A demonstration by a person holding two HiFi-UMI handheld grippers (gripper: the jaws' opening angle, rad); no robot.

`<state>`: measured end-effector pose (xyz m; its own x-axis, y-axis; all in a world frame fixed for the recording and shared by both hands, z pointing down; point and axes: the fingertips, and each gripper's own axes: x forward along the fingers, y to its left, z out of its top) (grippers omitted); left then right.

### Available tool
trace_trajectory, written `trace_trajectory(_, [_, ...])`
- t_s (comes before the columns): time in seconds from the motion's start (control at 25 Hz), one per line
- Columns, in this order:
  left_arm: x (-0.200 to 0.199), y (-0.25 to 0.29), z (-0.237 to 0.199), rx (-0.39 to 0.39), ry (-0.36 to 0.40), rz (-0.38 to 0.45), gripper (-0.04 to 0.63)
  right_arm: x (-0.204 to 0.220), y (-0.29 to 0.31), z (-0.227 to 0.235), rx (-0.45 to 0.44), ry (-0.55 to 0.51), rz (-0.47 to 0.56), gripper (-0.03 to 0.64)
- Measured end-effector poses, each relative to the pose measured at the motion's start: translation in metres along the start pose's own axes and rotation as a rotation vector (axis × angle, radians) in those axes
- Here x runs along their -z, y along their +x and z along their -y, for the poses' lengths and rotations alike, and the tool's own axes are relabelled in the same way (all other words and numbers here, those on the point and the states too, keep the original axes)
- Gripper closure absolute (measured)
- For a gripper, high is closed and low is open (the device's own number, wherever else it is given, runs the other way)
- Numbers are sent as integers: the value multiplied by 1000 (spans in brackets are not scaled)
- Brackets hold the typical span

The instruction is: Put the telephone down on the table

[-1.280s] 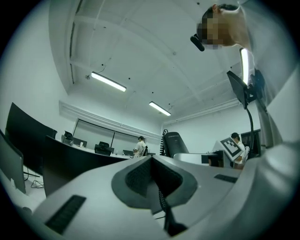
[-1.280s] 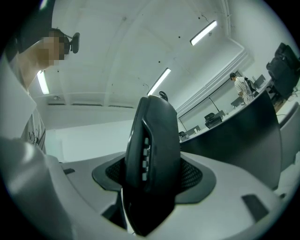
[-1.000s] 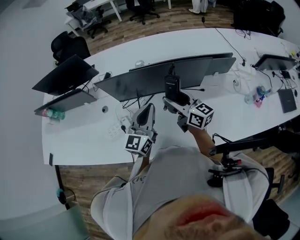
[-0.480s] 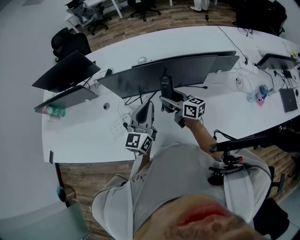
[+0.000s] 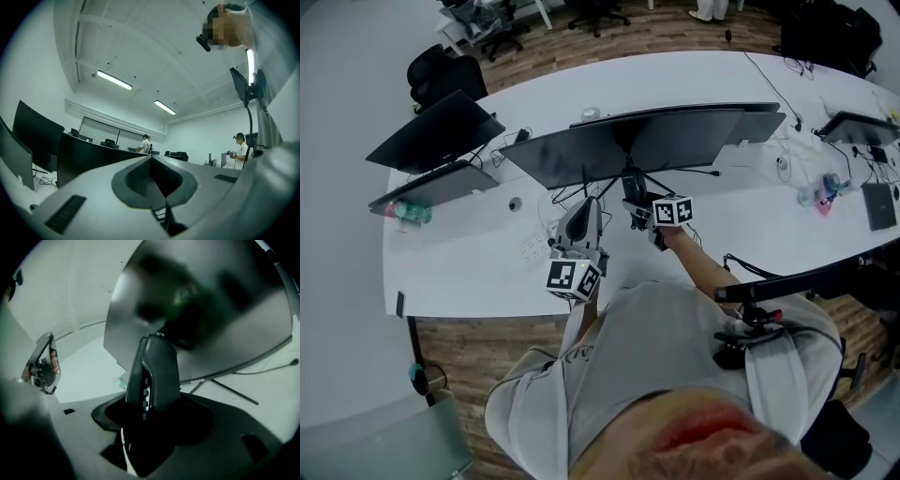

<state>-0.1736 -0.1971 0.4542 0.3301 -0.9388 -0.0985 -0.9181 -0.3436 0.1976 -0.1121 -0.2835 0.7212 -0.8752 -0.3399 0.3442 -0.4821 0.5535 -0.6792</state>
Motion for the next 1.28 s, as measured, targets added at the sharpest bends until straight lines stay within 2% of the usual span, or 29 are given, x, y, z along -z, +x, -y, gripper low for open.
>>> trace_trajectory(0.24, [4,-6,-3,-29,-12,-2,584,72,24,62,133,143,-180,331])
trace_trajectory(0.52, [8,-10,-3,-38,-11,-18,584,129,36,104,185,287,-334,331])
trace_trajectory(0.68, [9,-14,-5,-47,-5,-25,584,150,33,121,253,264,-426,331])
trace_trajectory(0.92, [5,-15,-4,-48,-10,-10,584,169,28,137,330,206,-495,331])
trace_trajectory(1.12, [5,-12,0,-34,-3,-6,584,173,26,137,325,112,-544,330])
trace_trajectory(1.28, [7,-10,-1,-31,-3,-11,584,173,27,136,359,50,-562,330])
